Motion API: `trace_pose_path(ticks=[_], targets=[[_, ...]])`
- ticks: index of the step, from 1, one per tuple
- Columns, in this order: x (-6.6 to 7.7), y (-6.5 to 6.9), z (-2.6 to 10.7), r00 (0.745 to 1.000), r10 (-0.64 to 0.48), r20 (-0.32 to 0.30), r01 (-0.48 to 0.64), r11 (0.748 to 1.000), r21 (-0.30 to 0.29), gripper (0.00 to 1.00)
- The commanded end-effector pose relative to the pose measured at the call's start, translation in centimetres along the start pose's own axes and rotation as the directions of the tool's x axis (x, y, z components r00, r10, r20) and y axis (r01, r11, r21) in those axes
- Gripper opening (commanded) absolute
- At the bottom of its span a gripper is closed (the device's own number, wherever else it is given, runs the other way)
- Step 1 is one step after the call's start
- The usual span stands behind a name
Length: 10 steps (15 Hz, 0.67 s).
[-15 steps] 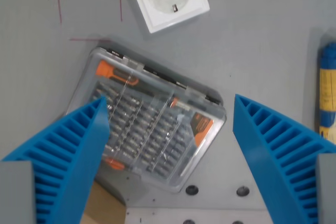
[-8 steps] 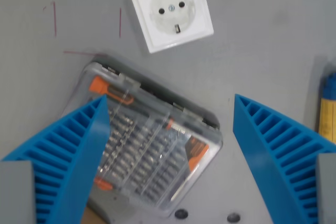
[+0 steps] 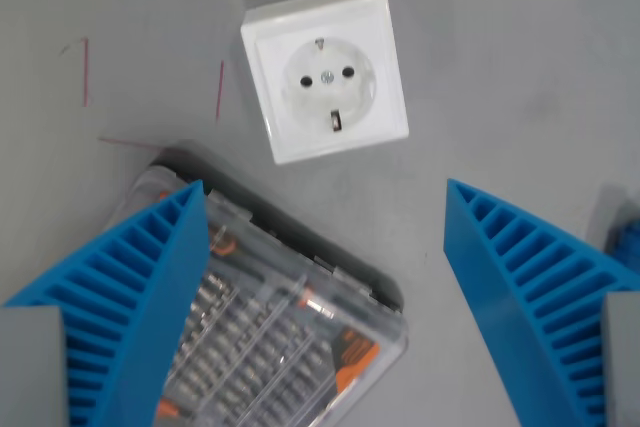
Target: Move above the white socket
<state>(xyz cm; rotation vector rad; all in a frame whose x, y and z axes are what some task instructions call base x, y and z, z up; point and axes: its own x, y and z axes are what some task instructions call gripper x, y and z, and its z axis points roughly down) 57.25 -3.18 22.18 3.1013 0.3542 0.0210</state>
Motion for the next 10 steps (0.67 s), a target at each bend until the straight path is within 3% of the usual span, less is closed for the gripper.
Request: trace_pose_path(ticks=[1, 10], targets=[[0.9, 0.2, 0.7, 0.990, -0.142, -0.005, 0.142, 0.990, 0.002, 1.00], [2.2, 0.5, 3.2, 0.985, -0.175, 0.004, 0.175, 0.985, 0.003, 1.00]])
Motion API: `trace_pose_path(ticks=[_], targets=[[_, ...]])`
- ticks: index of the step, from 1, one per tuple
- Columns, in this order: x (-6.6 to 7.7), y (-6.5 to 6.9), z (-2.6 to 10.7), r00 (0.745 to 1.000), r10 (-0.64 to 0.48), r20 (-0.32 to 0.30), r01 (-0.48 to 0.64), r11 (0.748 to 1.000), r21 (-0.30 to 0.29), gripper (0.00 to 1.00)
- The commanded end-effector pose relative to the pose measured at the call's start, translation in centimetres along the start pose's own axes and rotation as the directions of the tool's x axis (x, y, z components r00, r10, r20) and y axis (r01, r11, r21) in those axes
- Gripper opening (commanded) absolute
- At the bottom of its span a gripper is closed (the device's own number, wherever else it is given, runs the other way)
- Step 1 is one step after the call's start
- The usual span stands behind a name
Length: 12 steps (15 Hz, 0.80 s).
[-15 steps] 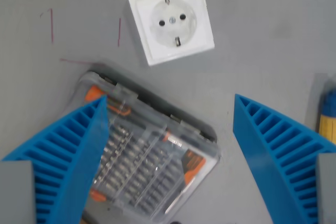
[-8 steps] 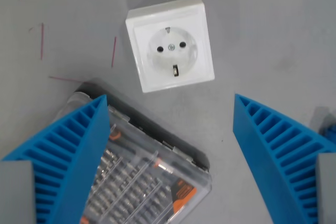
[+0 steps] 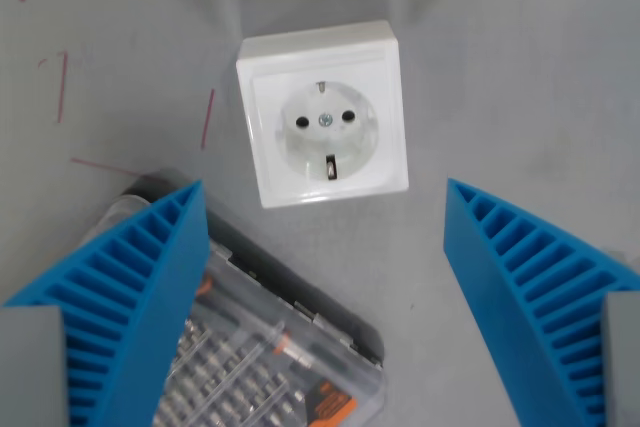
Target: Move above the white socket
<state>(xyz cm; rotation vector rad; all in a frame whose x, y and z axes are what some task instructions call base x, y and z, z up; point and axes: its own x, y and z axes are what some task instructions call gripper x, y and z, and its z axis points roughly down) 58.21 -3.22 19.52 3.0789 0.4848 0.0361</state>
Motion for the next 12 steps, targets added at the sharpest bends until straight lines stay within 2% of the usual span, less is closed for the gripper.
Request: trace_pose_path(ticks=[1, 12], targets=[[1.4, 0.5, 0.7, 0.995, -0.095, 0.016, 0.095, 0.995, 0.011, 1.00], [1.8, 0.7, 1.8, 0.996, -0.088, 0.004, 0.088, 0.996, 0.009, 1.00]])
